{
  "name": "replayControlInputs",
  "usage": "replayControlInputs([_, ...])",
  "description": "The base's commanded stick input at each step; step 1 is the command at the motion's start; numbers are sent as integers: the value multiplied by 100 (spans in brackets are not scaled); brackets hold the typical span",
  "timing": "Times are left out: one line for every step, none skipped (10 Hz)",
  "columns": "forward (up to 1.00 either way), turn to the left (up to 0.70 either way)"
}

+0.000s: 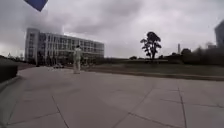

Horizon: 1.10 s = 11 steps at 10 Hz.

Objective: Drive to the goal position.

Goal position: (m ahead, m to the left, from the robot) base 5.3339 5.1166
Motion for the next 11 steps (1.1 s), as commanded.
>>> replayControlInputs([26,8])
replayControlInputs([31,9])
replayControlInputs([34,11])
replayControlInputs([34,11])
replayControlInputs([34,11])
replayControlInputs([34,11])
replayControlInputs([34,11])
replayControlInputs([34,11])
replayControlInputs([34,11])
replayControlInputs([34,11])
replayControlInputs([34,11])
